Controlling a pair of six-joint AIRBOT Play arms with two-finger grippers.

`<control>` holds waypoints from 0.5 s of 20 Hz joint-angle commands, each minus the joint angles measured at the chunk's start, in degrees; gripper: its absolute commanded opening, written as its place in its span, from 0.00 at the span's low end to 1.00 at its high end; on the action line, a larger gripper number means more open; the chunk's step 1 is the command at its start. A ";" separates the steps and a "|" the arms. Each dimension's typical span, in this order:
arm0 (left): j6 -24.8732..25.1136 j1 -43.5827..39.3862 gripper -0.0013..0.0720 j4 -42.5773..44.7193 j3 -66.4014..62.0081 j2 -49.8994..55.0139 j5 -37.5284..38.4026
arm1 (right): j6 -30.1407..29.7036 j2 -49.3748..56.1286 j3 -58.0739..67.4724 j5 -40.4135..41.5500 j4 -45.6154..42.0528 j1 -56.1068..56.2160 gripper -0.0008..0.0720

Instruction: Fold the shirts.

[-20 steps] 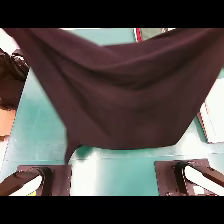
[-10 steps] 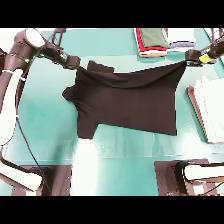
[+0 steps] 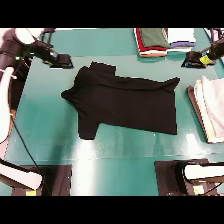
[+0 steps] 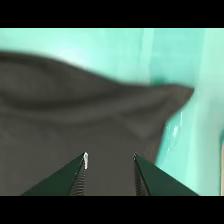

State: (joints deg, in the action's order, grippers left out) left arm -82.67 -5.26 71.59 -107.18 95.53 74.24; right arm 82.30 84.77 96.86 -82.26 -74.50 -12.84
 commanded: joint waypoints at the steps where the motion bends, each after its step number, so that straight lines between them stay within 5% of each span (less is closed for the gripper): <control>1: -0.46 4.20 0.68 0.39 6.38 -6.40 3.39 | -3.13 -6.82 -12.48 -2.16 0.02 -4.04 0.48; 5: -0.39 6.25 0.68 0.46 25.62 -16.41 -0.33 | -5.77 -16.92 -37.40 -1.22 0.04 -12.74 0.49; 7: -0.44 6.23 0.68 -0.09 35.08 -20.50 -3.39 | -6.97 -20.24 -48.33 0.07 0.02 -16.92 0.72; 10: -0.44 6.23 0.68 -1.38 44.30 -22.71 -5.99 | -8.11 -21.81 -59.04 2.93 2.16 -21.38 0.72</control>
State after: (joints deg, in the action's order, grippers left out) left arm -83.07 0.71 71.44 -72.53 76.18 71.35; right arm 76.09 65.71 49.10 -81.60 -74.24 -29.82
